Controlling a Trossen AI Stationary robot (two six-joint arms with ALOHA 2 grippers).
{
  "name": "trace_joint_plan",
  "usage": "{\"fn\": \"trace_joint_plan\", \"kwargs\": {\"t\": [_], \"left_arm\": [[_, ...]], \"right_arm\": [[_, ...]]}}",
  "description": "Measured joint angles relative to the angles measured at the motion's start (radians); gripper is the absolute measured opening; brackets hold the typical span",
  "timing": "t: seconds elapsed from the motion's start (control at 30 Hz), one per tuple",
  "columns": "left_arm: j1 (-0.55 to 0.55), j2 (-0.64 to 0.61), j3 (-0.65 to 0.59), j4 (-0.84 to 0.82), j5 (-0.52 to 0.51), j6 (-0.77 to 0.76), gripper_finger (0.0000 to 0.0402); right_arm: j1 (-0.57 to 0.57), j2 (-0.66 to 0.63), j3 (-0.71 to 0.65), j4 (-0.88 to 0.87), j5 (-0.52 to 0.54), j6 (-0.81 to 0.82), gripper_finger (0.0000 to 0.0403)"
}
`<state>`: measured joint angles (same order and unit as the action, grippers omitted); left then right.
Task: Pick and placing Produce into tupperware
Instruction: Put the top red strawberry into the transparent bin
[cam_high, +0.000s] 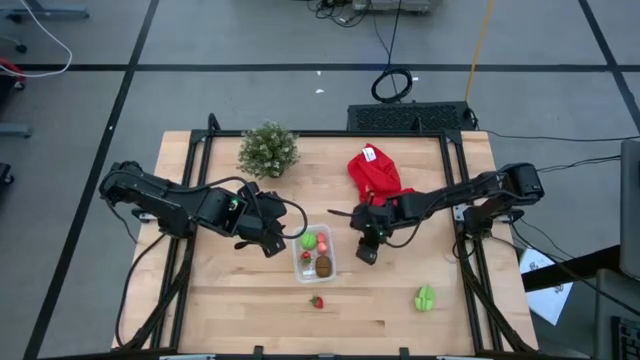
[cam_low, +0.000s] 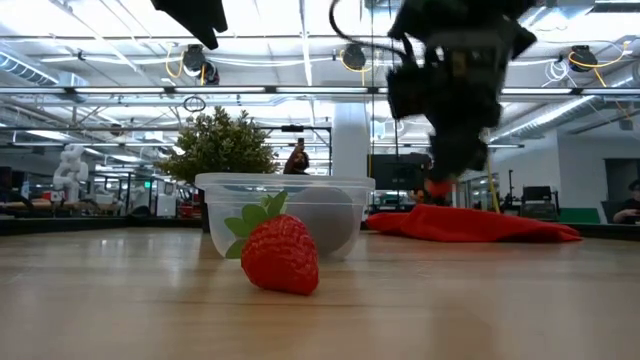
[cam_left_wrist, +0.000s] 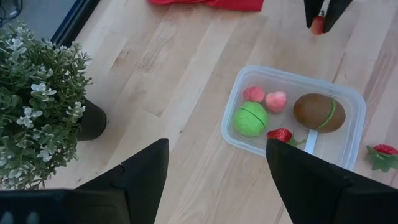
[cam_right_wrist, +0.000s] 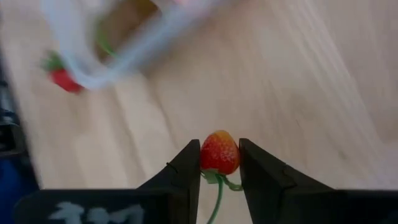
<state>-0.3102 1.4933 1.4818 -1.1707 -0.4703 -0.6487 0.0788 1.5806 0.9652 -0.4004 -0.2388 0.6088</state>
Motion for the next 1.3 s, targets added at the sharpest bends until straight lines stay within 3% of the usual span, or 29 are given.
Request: {"fn": "trace_joint_plan", "kwargs": {"t": [0.3, 0.53, 0.7, 1.0, 1.3], "left_arm": [[0.006, 0.000, 0.000, -0.006, -0.047, 0.092, 0.0273], [0.047, 0.000, 0.000, -0.011, -0.063, 0.121, 0.0273], [0.079, 0.000, 0.000, -0.008, -0.063, 0.141, 0.0273], [0.096, 0.000, 0.000, -0.008, -0.062, 0.147, 0.0273], [0.096, 0.000, 0.000, -0.028, -0.057, 0.149, 0.0273]], "right_arm": [[0.001, 0.005, 0.129, 0.081, 0.001, -0.066, 0.0080], [0.001, 0.074, 0.144, 0.183, -0.007, -0.096, 0.0084], [-0.019, 0.186, 0.158, 0.291, -0.106, -0.104, 0.0084], [-0.026, 0.343, 0.340, 0.190, -0.134, -0.232, 0.0085], [-0.032, 0.370, 0.360, 0.171, -0.132, -0.286, 0.0086]]}}
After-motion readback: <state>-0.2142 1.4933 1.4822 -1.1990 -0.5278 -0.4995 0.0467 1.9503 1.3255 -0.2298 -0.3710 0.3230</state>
